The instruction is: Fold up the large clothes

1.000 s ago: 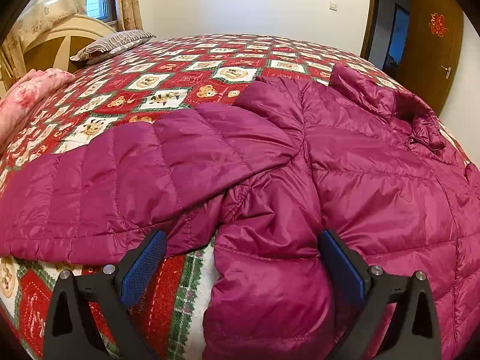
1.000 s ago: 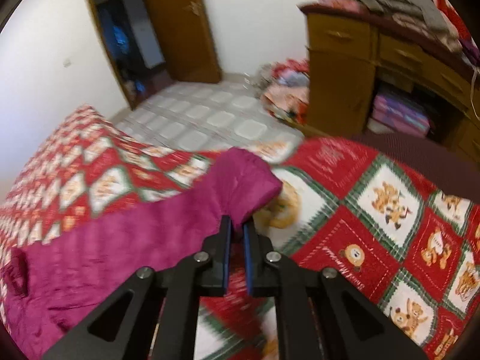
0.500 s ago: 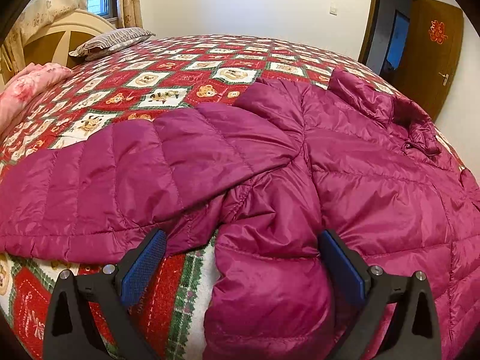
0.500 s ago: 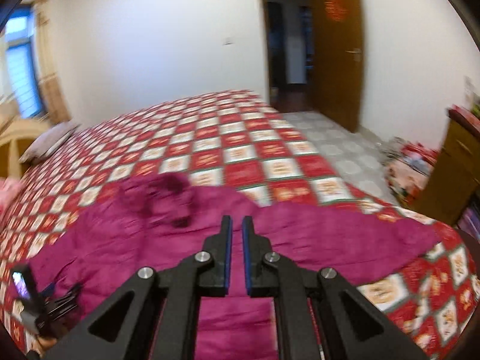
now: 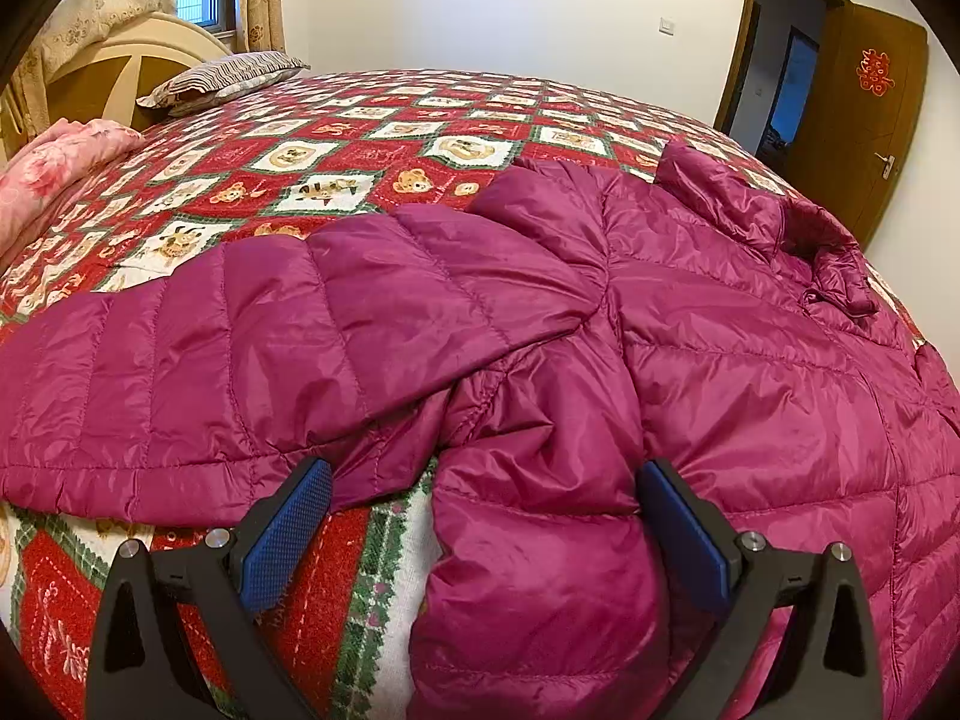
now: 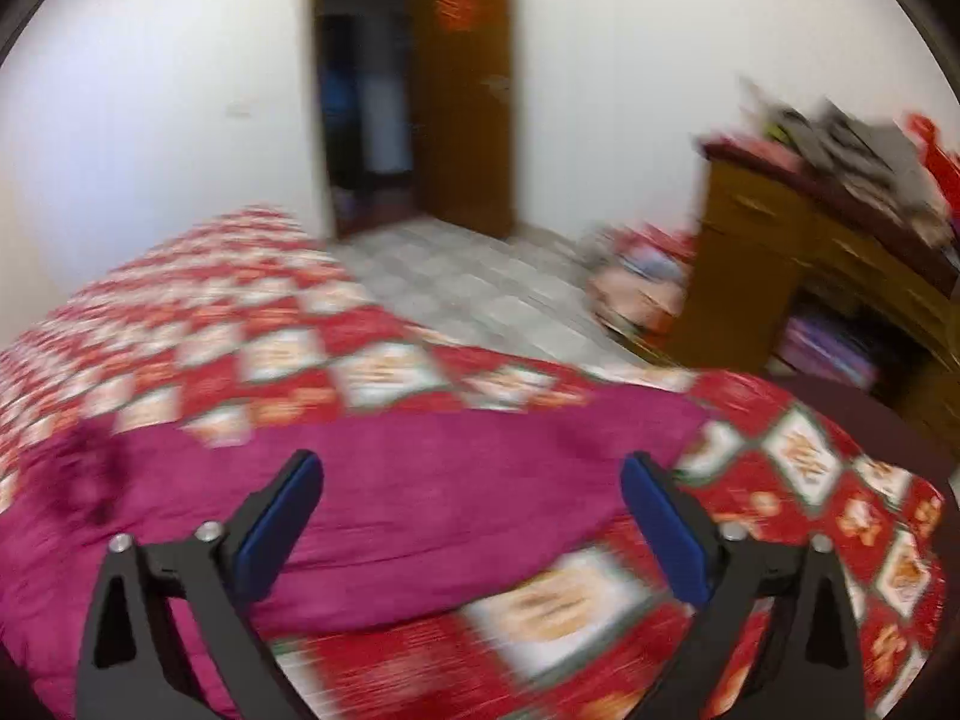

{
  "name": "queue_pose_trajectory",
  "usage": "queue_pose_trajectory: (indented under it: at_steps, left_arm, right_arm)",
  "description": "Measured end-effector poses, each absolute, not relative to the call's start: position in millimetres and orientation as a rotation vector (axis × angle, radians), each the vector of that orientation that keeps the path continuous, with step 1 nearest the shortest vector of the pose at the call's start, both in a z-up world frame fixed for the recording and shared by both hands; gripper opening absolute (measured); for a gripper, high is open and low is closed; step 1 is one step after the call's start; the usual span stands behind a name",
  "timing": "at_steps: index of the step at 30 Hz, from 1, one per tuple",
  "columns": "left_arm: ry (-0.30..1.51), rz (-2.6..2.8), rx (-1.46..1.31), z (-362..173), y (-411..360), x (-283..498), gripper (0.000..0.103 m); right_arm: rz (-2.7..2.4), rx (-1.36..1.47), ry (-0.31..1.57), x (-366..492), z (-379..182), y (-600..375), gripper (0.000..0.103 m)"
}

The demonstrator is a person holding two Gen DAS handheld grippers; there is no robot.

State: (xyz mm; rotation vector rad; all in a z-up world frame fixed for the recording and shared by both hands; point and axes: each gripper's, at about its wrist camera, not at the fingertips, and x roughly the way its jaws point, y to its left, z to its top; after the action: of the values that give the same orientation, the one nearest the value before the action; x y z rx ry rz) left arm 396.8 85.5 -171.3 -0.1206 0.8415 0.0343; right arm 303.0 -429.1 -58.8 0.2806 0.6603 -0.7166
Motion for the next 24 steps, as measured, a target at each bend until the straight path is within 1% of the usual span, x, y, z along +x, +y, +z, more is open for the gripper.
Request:
queue_pose_trajectory:
  at_steps: [1,4,6,8,9,10,12,13,15,16,17,18,20,24]
  left_arm:
    - [0.842,0.035,-0.12,-171,85,397,0.102]
    - [0.842,0.035,-0.119,-172,86,397,0.102]
    - [0.844,0.038,-0.114,-172,86,397,0.102]
    - [0.845,0.042,-0.109,-172,85,398,0.102]
    - [0.846,0.044,-0.107,-172,84,398,0.102]
    - [0.847,0.046,-0.104,-172,84,398,0.102]
    - [0.848,0.049,-0.1,-172,83,398,0.102]
    - [0.849,0.05,-0.098,-173,83,399,0.102]
    - [0.85,0.053,-0.094,-173,83,399,0.102]
    - [0.85,0.053,-0.093,-173,83,399,0.102]
    - [0.85,0.053,-0.093,-173,83,399,0.102]
    - [0.85,0.053,-0.094,-173,83,399,0.102]
    - [0.85,0.052,-0.094,-173,83,399,0.102]
    - [0.849,0.052,-0.095,-173,83,399,0.102]
  right_arm:
    - [-0.76,0.338,0.686,299,-67,-457,0.088]
    - [-0.862,0.539,0.695,282,-90,-522,0.088]
    - [-0.896,0.616,0.701,279,-102,-550,0.088]
    - [-0.911,0.636,0.722,285,-112,-567,0.088]
    - [-0.908,0.628,0.743,290,-118,-572,0.083]
    - [-0.897,0.614,0.763,296,-123,-574,0.069]
    - [-0.887,0.534,0.829,313,-134,-572,0.048]
    - [-0.902,0.462,0.833,318,-133,-566,0.034]
    - [-0.898,0.394,0.852,318,-133,-560,0.027]
    - [-0.902,0.371,0.857,320,-132,-558,0.018]
    - [-0.892,0.375,0.851,315,-130,-558,0.013]
    - [-0.87,0.389,0.843,313,-129,-558,0.011]
    - [-0.857,0.381,0.818,305,-117,-550,0.011]
    - [-0.77,0.279,0.709,304,-70,-503,0.011]
